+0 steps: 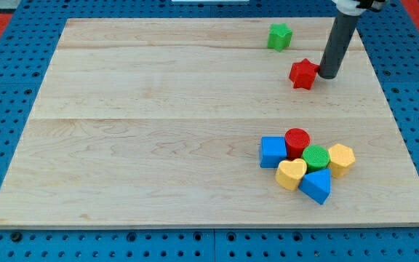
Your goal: Separate the group of blocks
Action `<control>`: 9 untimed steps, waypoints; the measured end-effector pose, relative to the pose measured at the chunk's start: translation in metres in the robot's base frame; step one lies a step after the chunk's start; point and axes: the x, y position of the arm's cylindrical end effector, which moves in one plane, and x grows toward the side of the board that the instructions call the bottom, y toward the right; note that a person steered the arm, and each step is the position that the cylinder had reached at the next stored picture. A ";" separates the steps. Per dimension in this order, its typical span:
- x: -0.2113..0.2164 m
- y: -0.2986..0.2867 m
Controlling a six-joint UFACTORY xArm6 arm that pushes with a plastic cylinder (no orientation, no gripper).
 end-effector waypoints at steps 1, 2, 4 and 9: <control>0.001 -0.009; 0.001 -0.041; 0.038 -0.004; 0.197 -0.002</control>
